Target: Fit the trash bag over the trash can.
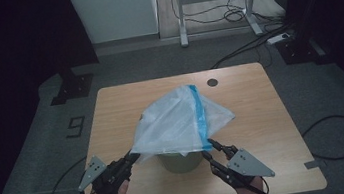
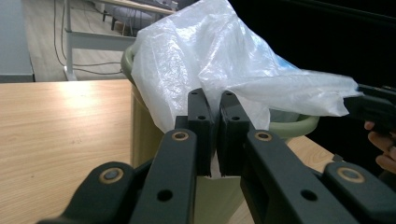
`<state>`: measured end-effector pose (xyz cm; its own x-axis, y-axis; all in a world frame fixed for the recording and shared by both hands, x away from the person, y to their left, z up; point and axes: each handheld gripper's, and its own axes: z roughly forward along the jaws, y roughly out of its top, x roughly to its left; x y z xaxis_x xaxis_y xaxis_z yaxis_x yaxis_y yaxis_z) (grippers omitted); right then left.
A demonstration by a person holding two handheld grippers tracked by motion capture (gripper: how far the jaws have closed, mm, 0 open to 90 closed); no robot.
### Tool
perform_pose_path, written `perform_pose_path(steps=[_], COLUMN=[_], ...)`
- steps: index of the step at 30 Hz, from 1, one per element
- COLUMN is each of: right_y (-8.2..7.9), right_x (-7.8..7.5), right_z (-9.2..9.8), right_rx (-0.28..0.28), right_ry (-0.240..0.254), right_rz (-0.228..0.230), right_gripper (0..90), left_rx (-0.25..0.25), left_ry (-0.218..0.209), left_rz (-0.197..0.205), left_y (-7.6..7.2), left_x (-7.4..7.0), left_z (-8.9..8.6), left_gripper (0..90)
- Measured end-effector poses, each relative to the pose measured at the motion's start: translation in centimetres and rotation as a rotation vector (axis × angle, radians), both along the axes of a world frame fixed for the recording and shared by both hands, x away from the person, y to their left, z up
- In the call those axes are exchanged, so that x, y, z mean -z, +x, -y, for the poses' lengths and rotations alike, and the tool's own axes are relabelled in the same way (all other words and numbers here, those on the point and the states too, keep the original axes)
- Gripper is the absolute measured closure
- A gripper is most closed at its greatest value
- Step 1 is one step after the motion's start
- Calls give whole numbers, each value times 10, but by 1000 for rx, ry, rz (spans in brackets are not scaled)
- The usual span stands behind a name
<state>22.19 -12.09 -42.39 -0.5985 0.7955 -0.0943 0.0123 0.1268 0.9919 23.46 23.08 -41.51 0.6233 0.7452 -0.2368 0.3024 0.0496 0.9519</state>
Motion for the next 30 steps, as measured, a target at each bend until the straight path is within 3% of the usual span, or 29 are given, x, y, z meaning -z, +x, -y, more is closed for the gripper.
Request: perform_pose_path(steps=[1, 5, 14, 20, 26, 30], right_y=[0, 5, 14, 14, 15, 17], right_x=[0, -5, -45, -55, -42, -37], right_z=[0, 4, 20, 14, 18, 26], right_rx=[0, 39, 108, 81, 88, 109], right_ry=[0, 26, 178, 175, 140, 112], right_rz=[0, 0, 78, 104, 83, 79], right_gripper=[763, 864, 872, 872, 883, 885], left_rx=[2, 20, 92, 131, 150, 119], left_ry=[1, 10, 40, 55, 9, 4], left_rz=[0, 1, 19, 14, 11, 21], left_y=[0, 3, 8, 2, -7, -15], left_x=[0, -2, -8, -6, -21, -36], left_z=[1, 9, 44, 52, 33, 23], left_gripper=[851, 851, 850, 817, 521, 426])
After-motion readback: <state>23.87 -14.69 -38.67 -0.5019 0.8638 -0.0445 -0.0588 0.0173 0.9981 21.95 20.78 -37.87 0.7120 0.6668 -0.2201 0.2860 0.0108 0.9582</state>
